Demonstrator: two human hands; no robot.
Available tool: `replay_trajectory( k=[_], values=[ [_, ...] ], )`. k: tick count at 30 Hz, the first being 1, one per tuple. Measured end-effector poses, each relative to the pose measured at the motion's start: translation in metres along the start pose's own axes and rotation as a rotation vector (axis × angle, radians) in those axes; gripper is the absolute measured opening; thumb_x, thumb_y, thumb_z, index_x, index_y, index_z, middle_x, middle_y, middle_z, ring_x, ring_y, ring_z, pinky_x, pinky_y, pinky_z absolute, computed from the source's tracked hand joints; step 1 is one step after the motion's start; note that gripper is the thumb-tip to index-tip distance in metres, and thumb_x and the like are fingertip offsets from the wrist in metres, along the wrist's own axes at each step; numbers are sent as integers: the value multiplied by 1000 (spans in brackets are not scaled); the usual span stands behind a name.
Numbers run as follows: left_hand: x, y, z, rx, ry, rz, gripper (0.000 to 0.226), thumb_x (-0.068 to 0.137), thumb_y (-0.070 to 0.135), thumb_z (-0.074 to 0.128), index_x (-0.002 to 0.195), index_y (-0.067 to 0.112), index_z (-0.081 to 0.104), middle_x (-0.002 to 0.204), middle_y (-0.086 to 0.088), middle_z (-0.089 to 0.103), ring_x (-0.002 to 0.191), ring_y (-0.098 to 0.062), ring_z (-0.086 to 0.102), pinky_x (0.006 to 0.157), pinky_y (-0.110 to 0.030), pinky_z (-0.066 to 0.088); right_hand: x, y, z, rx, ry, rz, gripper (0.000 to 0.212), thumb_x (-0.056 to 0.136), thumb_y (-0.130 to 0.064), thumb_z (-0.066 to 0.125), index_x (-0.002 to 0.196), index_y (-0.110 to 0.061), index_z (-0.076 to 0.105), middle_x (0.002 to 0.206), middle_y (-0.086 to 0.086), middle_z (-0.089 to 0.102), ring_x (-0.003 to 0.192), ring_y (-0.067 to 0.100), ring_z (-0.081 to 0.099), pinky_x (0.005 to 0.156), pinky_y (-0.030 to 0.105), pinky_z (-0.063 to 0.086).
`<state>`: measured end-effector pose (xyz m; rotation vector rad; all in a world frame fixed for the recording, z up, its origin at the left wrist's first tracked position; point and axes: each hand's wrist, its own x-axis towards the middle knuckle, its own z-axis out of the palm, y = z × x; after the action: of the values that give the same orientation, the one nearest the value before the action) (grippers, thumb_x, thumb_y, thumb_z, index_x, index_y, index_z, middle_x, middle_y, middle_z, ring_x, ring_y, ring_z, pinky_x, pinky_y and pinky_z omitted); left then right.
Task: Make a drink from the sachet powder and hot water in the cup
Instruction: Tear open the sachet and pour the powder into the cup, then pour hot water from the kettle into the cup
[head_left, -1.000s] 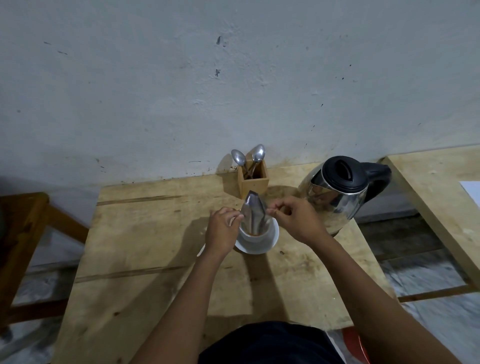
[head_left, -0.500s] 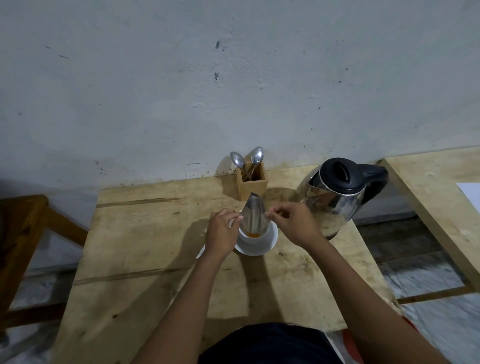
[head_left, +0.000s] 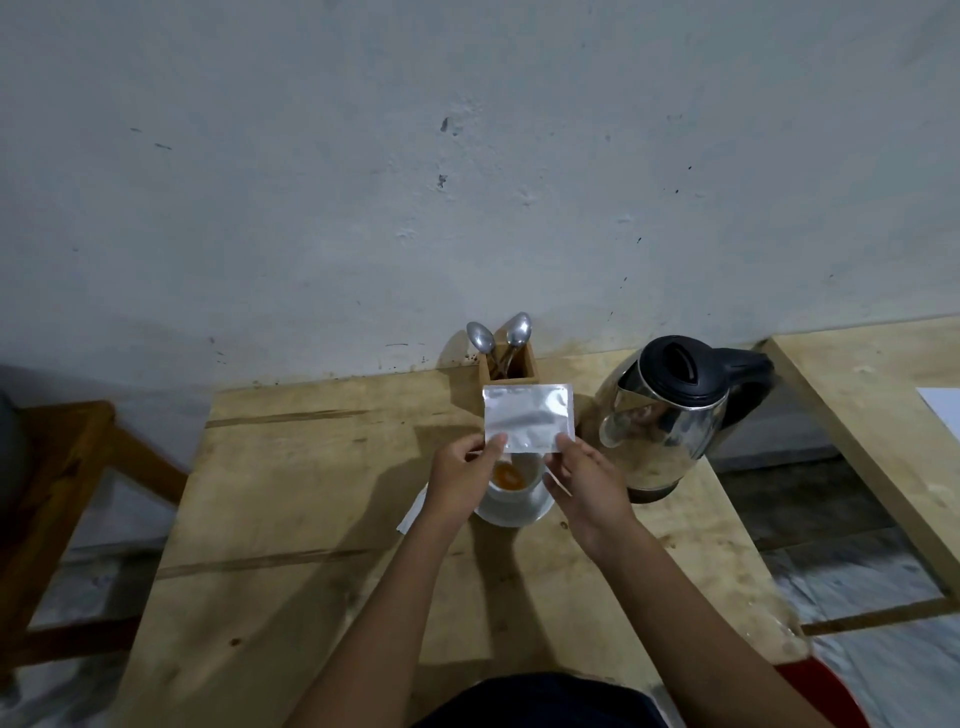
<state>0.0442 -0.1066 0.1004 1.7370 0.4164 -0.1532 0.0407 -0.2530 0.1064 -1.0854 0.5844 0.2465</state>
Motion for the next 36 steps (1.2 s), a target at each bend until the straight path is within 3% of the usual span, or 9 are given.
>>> replay_trajectory(
  k=[7, 10, 14, 19, 23, 29, 31, 33, 36],
  values=[
    [-2, 4, -6, -426, 108, -186, 19, 82, 38, 71, 93, 23, 71, 96, -3, 76, 94, -21, 70, 89, -37, 56, -18, 13, 12, -99, -116, 63, 16, 91, -13, 60, 104, -6, 67, 94, 9, 69, 88, 20, 66, 78, 32, 52],
    [-4, 3, -11, -493, 141, -184, 17, 85, 34, 69, 96, 22, 72, 101, -5, 75, 96, -22, 70, 86, -36, 56, -24, 15, 16, -256, -204, 81, 11, 90, -18, 63, 97, -10, 66, 89, 4, 67, 83, 18, 64, 71, 30, 49],
    [0, -4, -33, -379, 305, -146, 20, 93, 30, 58, 81, 19, 69, 84, -2, 72, 79, -19, 67, 73, -32, 55, -19, 19, 13, -520, -133, -74, 17, 92, -27, 64, 93, -12, 72, 91, 3, 73, 89, 21, 69, 72, 32, 52],
    [10, -37, -69, -2, 430, -60, 25, 92, 19, 54, 70, 8, 59, 61, -5, 48, 60, -13, 40, 49, -23, 32, 10, 31, -6, -942, 9, -430, 33, 88, -43, 67, 113, -22, 63, 107, -8, 64, 99, 12, 61, 79, 30, 52],
    [15, -64, -76, 102, 394, -120, 35, 92, 18, 56, 58, 12, 54, 54, 1, 48, 56, -6, 41, 56, -26, 32, 36, 39, -17, -1208, -10, -485, 60, 75, -70, 63, 120, -31, 59, 114, -7, 62, 101, 13, 60, 80, 38, 57],
    [26, -84, -69, 180, 345, -172, 28, 93, 20, 56, 70, 7, 64, 78, -24, 66, 70, -14, 54, 64, -26, 38, 53, 45, -20, -1140, -138, -441, 67, 65, -65, 76, 122, -35, 57, 114, -8, 66, 106, 12, 63, 83, 43, 58],
    [30, -89, -65, 321, 383, -151, 21, 92, 23, 56, 96, 7, 70, 104, -20, 70, 93, -25, 63, 79, -33, 46, 50, 42, -16, -1077, -173, -457, 65, 66, -51, 83, 122, -30, 58, 115, -8, 66, 103, 8, 63, 83, 37, 58],
    [30, -94, -59, 527, 435, -105, 39, 91, 26, 58, 127, 12, 59, 130, -17, 58, 121, -34, 52, 99, -42, 41, 47, 40, -10, -1085, -169, -455, 75, 61, -52, 84, 127, -30, 54, 119, -7, 63, 105, 9, 61, 84, 36, 57],
    [22, -98, -51, 669, 348, -4, 52, 90, 32, 57, 140, 20, 46, 147, -10, 44, 136, -32, 38, 110, -44, 32, 49, 42, -7, -1133, -154, -450, 84, 54, -64, 81, 127, -35, 51, 120, -10, 61, 107, 9, 60, 84, 39, 57]
  ],
)
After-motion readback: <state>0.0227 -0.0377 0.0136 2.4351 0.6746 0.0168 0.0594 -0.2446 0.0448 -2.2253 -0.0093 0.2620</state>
